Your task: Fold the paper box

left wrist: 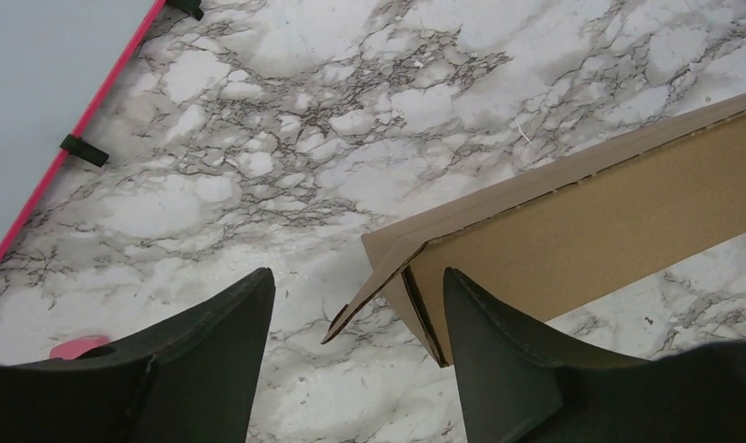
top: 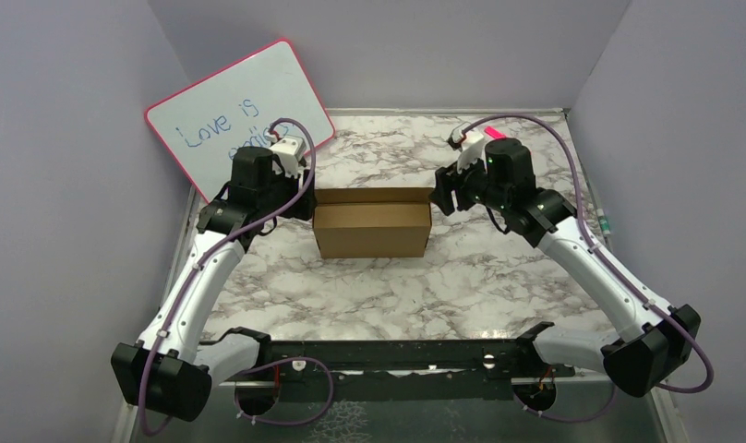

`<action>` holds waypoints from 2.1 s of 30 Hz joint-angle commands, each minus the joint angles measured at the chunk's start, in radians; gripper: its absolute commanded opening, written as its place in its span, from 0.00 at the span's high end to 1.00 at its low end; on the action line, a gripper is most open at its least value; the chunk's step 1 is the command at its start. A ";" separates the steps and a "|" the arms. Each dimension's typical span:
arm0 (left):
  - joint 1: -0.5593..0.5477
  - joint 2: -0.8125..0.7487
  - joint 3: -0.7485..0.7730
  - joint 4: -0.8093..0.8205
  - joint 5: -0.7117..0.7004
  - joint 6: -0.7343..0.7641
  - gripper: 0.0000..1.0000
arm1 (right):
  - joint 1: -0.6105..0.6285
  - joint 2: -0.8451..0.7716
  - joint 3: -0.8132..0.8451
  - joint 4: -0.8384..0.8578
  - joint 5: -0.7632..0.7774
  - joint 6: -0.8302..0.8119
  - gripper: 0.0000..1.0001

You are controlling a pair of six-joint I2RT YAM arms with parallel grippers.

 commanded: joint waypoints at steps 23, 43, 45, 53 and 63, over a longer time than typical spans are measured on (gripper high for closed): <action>0.008 0.004 0.035 0.031 0.153 -0.060 0.75 | -0.006 0.047 0.022 -0.023 -0.114 0.124 0.85; 0.006 -0.008 0.007 0.054 0.208 -0.255 0.76 | -0.003 0.071 0.063 -0.052 -0.039 0.484 0.88; 0.004 -0.009 0.003 0.063 0.209 -0.264 0.76 | 0.005 0.074 0.065 -0.055 -0.018 0.513 0.89; -0.004 -0.006 -0.015 0.082 0.224 -0.280 0.76 | 0.083 0.112 0.090 -0.082 0.118 0.567 0.91; -0.011 -0.018 -0.031 0.091 0.223 -0.287 0.76 | 0.159 0.110 0.075 -0.042 0.266 0.600 0.92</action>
